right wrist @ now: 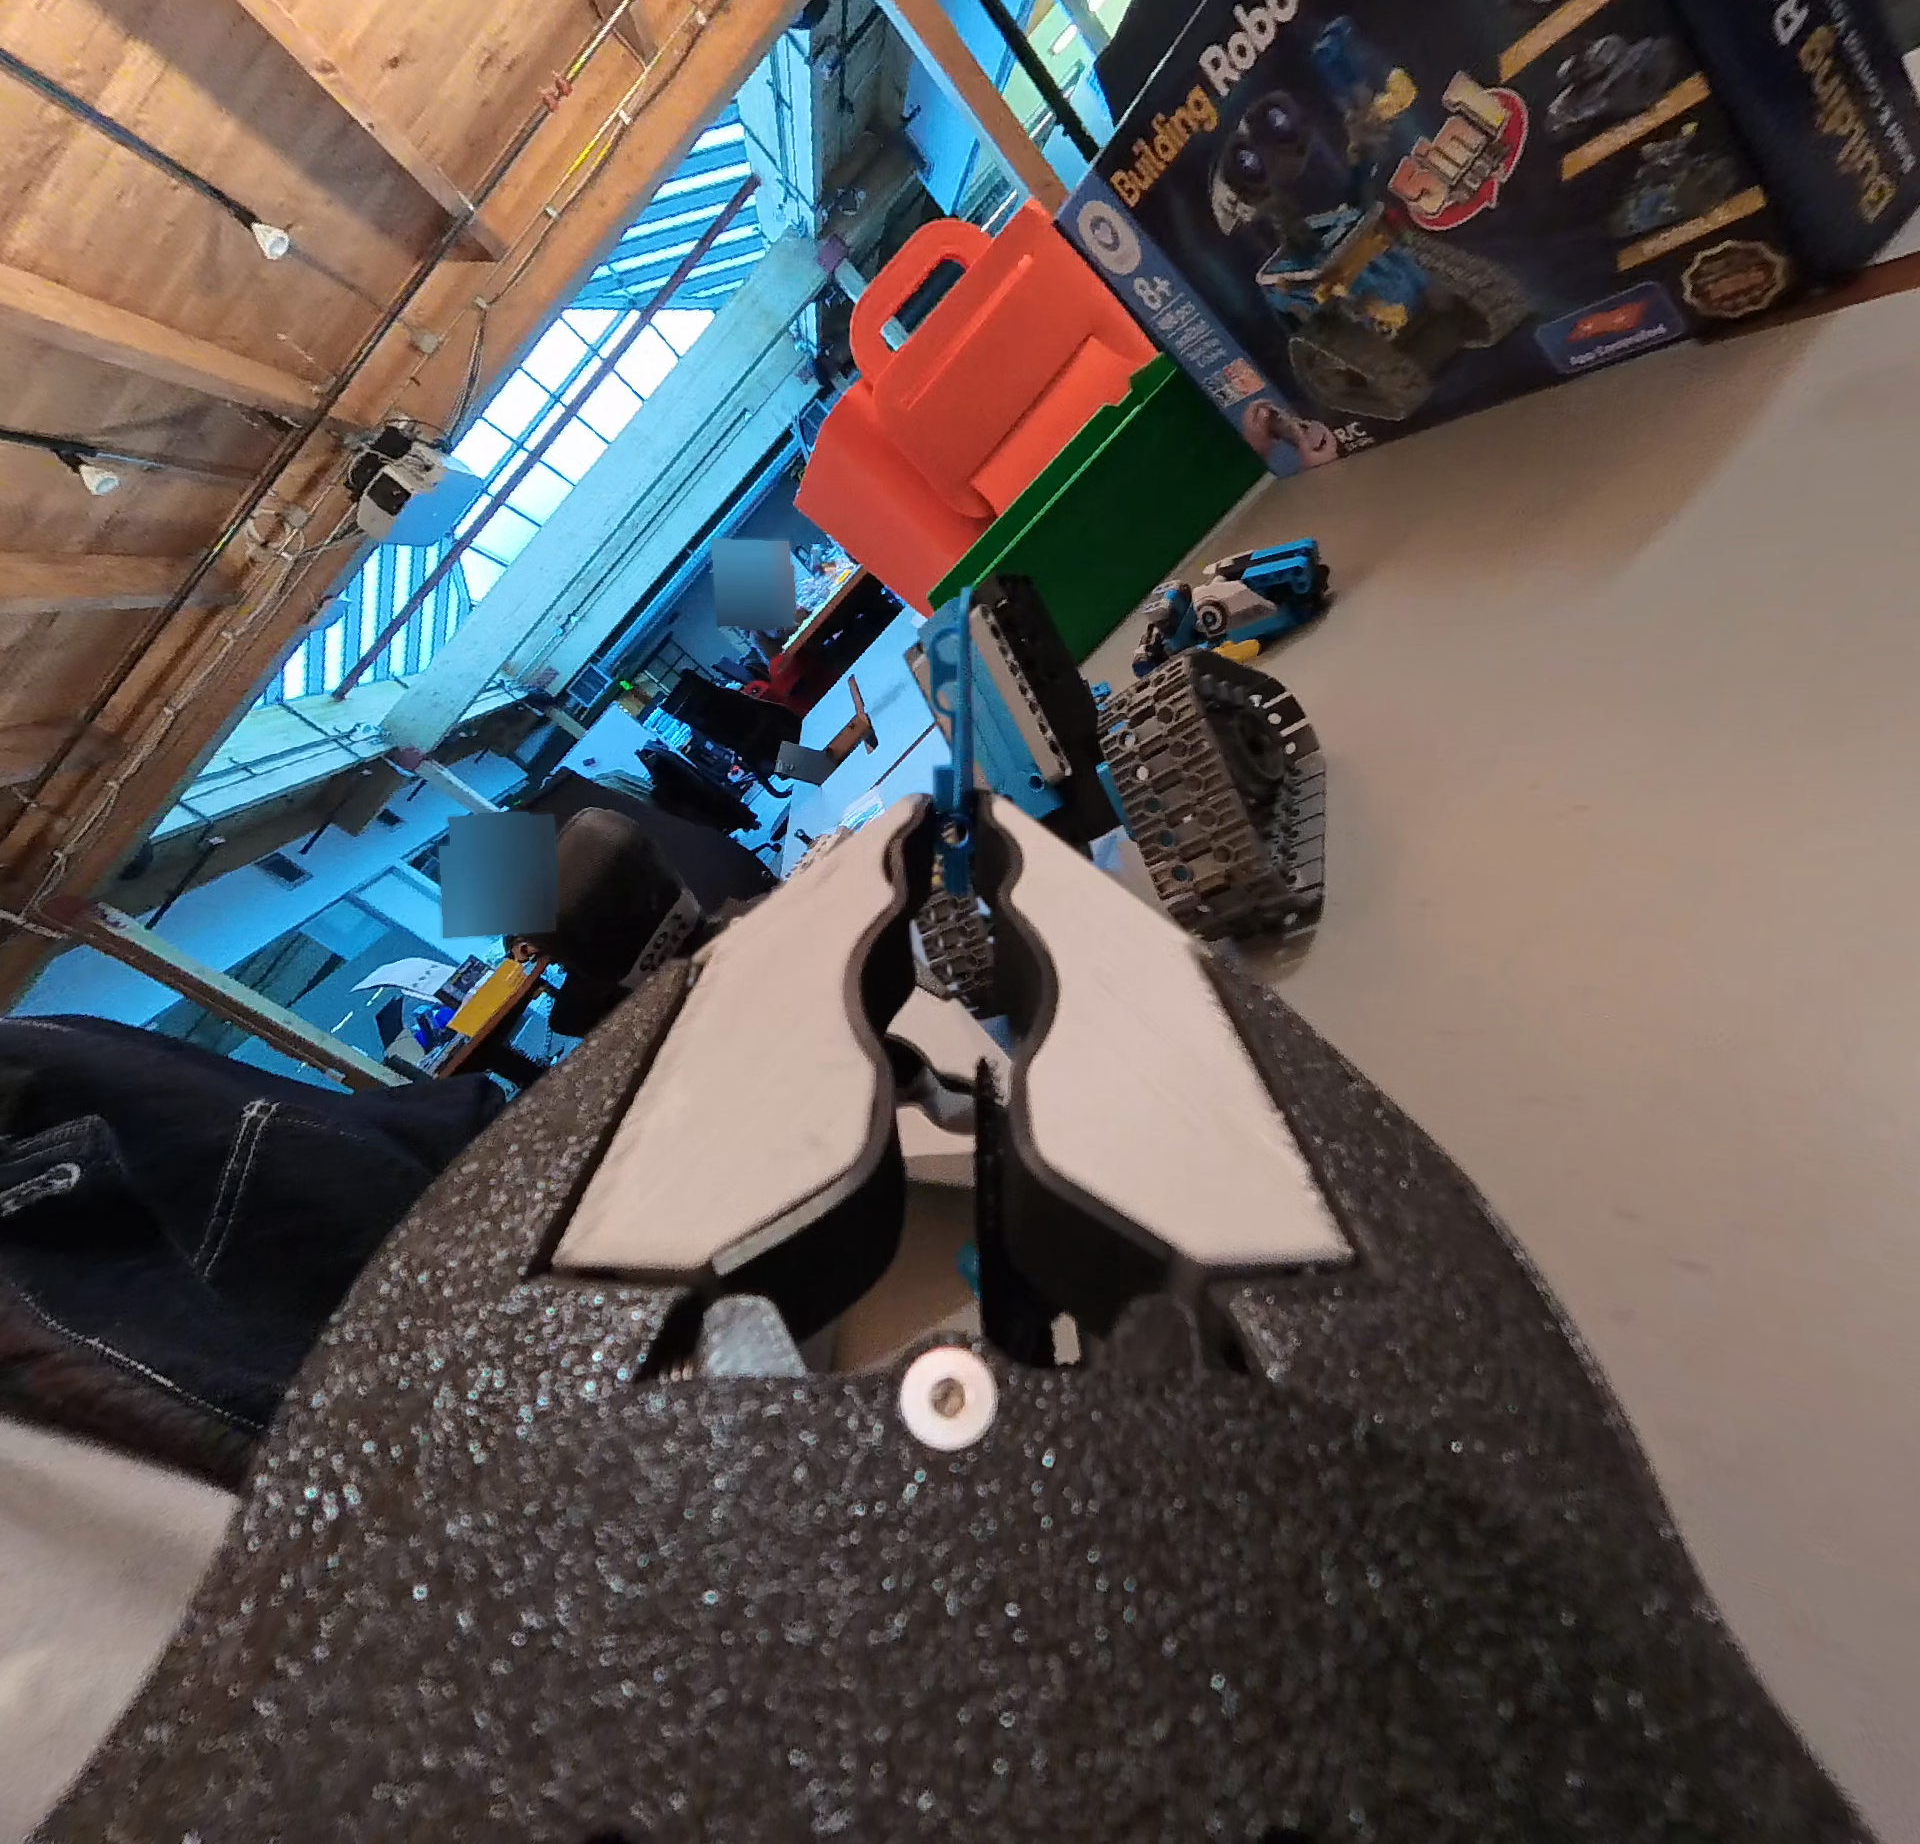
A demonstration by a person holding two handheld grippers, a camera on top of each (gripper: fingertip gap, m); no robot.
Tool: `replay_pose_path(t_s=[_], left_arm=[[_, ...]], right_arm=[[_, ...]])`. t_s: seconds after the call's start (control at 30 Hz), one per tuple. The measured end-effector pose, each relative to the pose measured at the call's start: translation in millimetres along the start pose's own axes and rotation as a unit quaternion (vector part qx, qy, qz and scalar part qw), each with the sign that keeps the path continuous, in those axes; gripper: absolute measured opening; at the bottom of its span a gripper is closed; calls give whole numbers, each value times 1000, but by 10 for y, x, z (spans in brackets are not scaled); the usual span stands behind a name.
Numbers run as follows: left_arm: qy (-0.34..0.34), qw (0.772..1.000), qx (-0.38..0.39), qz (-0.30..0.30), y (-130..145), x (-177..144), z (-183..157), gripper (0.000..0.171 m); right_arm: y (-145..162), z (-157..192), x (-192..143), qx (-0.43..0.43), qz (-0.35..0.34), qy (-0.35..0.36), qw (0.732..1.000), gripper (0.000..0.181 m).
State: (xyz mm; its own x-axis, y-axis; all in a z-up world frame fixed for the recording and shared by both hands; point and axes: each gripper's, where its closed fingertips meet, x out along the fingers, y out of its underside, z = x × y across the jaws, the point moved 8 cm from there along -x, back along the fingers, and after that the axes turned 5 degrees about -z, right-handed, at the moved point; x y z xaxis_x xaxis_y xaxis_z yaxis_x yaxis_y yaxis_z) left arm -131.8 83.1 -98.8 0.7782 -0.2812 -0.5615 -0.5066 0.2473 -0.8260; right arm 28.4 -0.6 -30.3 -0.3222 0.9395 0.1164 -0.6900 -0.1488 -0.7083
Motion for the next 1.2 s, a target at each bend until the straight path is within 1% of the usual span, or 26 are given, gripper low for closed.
replay_pose_path(t_s=[0.07, 0.1, 0.13, 0.2, 0.23, 0.27, 0.3, 0.37, 0.4, 0.43, 0.5, 0.57, 0.63, 0.7, 0.77, 0.83, 0.9, 0.93, 0.97, 1.07, 1.13, 1.2], left_arm=[[30, 999, -9, 13, 8, 42, -59, 3], [26, 999, -6, 27, 27, 70, -61, 4], [7, 1000, 2, 28, 24, 78, -49, 14], [-10, 1000, 12, 19, 11, 65, -44, 19], [-14, 1000, 7, 16, 7, 59, -33, 25], [-21, 1000, -2, 2, -18, 36, -11, 31], [-24, 999, -16, -25, -66, -6, 15, 31], [1, 993, -61, -105, -203, -130, 44, 31], [30, 984, -91, -152, -282, -206, 48, 31], [61, 970, -124, -199, -356, -289, 59, 31], [99, 937, -184, -280, -447, -448, 134, 31], [126, 906, -229, -332, -462, -563, 229, 26], [165, 879, -270, -356, -448, -617, 287, 17], [199, 860, -299, -362, -432, -627, 317, 16], [219, 853, -312, -357, -424, -610, 324, 14], [225, 857, -318, -338, -407, -560, 310, 16], [230, 856, -318, -336, -410, -554, 296, 19], [235, 852, -315, -345, -418, -575, 292, 13], [239, 851, -312, -349, -422, -590, 286, 2], [227, 861, -293, -349, -413, -606, 266, 3], [226, 869, -282, -339, -399, -604, 250, 2], [234, 869, -286, -329, -381, -591, 243, 2]], right_arm=[[20, 24, 24, -10, 6, 1, 1000, 4], [35, 26, 38, -18, 14, 7, 1000, 4], [52, 28, 52, -26, 22, 12, 999, 4], [77, 39, 76, -38, 31, 20, 999, 4], [88, 44, 90, -42, 35, 21, 998, 5], [102, 52, 107, -42, 37, 19, 998, 5], [116, 71, 132, -38, 37, 11, 999, 5], [158, 137, 207, -16, 33, -26, 999, 4], [194, 173, 258, -3, 33, -45, 998, 4], [233, 221, 313, 13, 32, -70, 997, 5], [289, 320, 407, 50, 23, -119, 991, 4], [344, 357, 473, 59, 21, -127, 990, 4], [386, 379, 512, 46, 33, -125, 991, 5], [393, 407, 523, 34, 29, -129, 991, 5], [404, 424, 525, 31, 32, -131, 990, 5], [418, 427, 532, 19, 35, -126, 991, 5], [420, 449, 536, -6, 33, -124, 992, 4], [427, 455, 541, -16, 34, -120, 992, 5], [429, 458, 544, -21, 33, -119, 992, 5], [425, 459, 530, -14, 41, -127, 991, 5], [361, 457, 487, -11, 25, -131, 991, 15], [321, 445, 441, -11, 20, -136, 990, 15]])
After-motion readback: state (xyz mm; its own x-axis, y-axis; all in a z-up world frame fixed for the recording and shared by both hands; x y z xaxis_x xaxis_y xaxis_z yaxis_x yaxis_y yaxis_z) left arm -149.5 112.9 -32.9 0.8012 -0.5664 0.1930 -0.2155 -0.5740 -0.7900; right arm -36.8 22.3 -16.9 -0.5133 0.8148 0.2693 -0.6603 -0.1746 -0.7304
